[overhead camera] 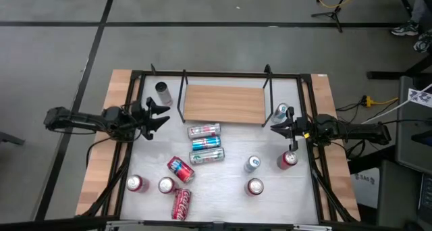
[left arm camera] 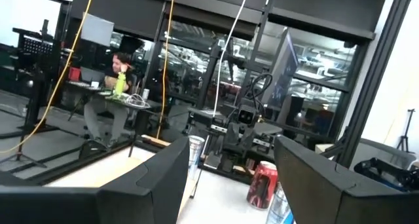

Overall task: Place canned beverage on shelf
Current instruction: Put the top red soda can on the shelf

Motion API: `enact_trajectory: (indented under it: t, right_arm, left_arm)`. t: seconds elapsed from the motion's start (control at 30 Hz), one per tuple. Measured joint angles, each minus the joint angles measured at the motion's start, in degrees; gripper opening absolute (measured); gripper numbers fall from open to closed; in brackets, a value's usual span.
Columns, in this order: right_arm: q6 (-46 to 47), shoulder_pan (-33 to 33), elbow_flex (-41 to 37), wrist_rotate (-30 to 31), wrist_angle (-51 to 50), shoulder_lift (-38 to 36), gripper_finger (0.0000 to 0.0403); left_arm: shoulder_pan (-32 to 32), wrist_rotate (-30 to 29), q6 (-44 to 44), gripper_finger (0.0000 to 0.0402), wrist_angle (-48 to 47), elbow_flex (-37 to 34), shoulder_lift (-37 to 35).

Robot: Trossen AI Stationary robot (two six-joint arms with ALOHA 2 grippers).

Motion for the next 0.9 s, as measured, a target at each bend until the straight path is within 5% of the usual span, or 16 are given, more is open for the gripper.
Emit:
enact_trajectory:
  t: [0.53,0.9]
  right_arm:
    - [0.0,0.0,0.0,0.0,0.0,0.0,0.0033]
    - [0.0,0.0,0.0,0.0,0.0,0.0,0.0033]
  left_arm:
    - [0.0,6.0,-1.2,0.0218,-2.0,17.2,22.8]
    - [-2.2,6.1,-1.1,0.0218,-21.0,33.4,34.2]
